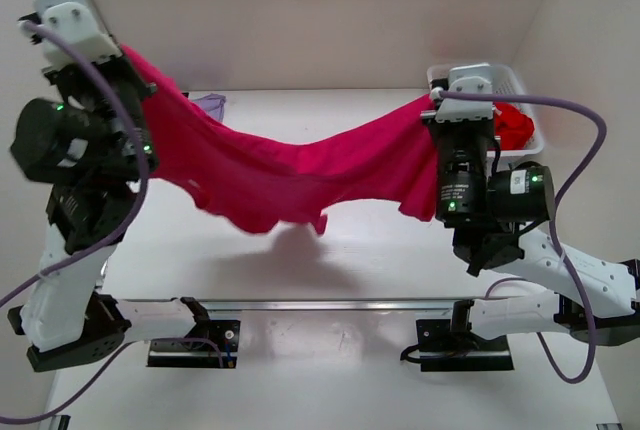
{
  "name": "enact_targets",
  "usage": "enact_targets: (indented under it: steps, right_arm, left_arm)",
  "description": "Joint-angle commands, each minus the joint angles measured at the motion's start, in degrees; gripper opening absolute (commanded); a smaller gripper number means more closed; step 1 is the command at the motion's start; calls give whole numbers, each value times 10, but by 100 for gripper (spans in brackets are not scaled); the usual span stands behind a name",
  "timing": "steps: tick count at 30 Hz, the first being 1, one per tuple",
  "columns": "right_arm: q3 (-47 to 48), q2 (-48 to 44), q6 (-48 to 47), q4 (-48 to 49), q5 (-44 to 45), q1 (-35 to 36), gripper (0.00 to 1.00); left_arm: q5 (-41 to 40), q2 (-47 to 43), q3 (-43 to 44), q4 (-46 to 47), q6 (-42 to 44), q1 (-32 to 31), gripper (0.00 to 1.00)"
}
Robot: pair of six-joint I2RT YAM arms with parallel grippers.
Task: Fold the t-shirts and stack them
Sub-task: Flatten out the tshirt
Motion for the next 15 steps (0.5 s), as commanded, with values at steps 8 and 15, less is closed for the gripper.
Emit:
enact_targets:
  steps: [8, 15]
  right_arm:
    - [112, 82, -151, 153, 52, -34, 0]
    - [172, 121, -127, 78, 45, -58, 0]
  left_arm:
    - [-152, -53, -90, 328, 325, -98, 0]
    - [-156, -74, -130, 359, 348, -95, 0]
